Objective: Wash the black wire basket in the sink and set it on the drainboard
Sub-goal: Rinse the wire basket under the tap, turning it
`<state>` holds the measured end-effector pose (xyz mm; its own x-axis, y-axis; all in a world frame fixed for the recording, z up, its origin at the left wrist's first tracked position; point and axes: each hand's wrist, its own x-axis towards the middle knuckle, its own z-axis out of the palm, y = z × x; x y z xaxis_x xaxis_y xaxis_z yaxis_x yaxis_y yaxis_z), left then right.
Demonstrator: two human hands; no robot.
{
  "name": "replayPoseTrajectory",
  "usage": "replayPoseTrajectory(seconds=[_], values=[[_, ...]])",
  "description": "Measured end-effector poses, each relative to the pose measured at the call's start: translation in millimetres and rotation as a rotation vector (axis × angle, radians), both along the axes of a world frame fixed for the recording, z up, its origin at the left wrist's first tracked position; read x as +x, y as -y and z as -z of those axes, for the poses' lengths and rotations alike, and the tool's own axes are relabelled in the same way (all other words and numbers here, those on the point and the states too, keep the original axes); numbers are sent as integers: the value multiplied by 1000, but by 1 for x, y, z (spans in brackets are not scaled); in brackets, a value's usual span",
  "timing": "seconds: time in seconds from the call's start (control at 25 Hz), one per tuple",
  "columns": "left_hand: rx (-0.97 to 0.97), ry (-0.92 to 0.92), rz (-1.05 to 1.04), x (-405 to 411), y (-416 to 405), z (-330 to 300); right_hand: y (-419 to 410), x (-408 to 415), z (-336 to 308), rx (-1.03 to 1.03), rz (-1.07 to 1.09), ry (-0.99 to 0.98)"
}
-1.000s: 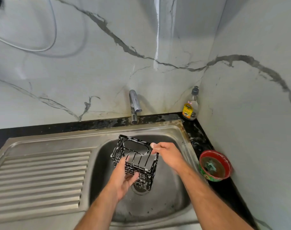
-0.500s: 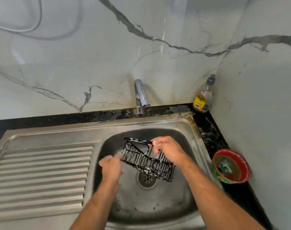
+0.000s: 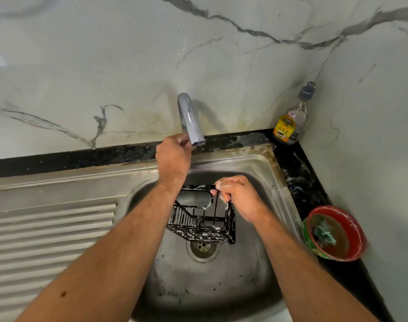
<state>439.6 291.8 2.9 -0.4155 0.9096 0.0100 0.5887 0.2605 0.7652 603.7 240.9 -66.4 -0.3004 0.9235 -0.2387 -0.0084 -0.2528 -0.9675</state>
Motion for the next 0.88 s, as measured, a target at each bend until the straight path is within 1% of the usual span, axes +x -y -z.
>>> replayPoseTrajectory(seconds=[0.12,0.24,0.32,0.4,0.52,0.68,0.88], values=[[-49,-51,-17,-1,-16,6,-5,0,2,4,-10,2],[-44,-123,26,-8,-23,6,-12,-3,1,2,4,-21],[-49,-134,27,-13,-22,10,-16,-5,-1,0,11,-55],[-44,-102,15,-19,-19,15,-17,-7,-1,10,-13,-71],[-33,13,-31,-35,-22,24,-16,-6,-1,8,-38,-75],[-89,133,-78,-48,-25,32,-18,-3,2,3,3,-33],[-174,212,-132,-54,-29,45,-23,-1,4,6,22,1]])
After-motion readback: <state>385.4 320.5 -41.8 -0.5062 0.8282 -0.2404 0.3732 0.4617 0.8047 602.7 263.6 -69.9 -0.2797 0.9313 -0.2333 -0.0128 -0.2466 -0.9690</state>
